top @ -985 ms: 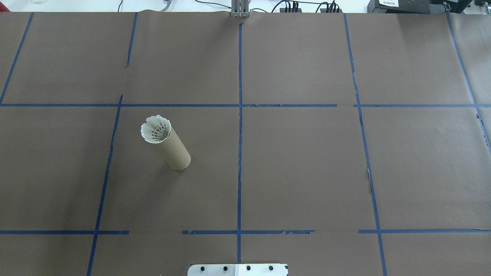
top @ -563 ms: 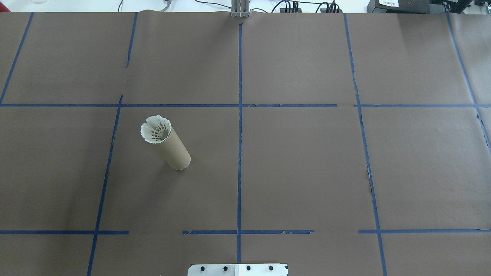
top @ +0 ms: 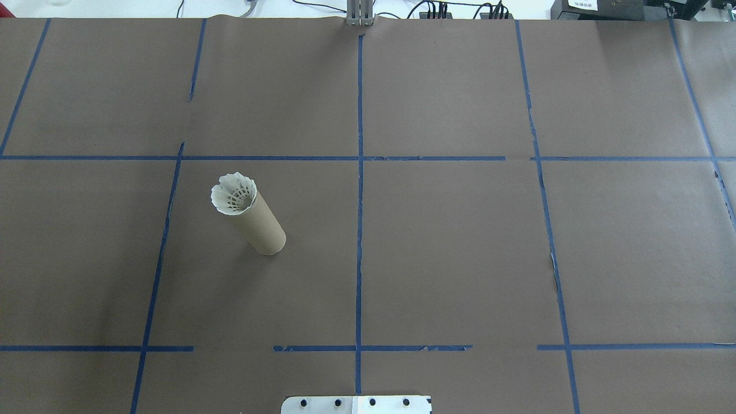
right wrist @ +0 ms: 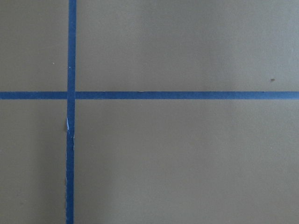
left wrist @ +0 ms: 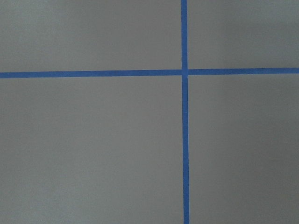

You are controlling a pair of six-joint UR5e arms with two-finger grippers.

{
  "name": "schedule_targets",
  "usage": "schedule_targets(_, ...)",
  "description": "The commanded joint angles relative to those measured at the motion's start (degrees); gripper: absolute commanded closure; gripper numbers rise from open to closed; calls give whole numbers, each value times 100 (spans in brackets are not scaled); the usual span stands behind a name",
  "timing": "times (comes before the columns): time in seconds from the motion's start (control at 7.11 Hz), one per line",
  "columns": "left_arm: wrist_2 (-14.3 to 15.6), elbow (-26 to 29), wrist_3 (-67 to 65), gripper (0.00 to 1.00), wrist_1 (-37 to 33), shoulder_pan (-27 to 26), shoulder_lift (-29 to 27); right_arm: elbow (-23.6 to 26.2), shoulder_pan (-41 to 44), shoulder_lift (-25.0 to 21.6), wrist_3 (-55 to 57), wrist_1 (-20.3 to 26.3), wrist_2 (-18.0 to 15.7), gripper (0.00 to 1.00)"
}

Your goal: Collect badminton balls into bucket

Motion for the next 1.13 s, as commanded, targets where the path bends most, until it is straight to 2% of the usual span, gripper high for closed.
schedule_targets(0.0,0,9,0,0,-1,-6,0,0,0,0,0,0,0,0)
schedule_targets(0.99,-18,-167,0,0,16,-6,35,0,0,0,0,0,0,0)
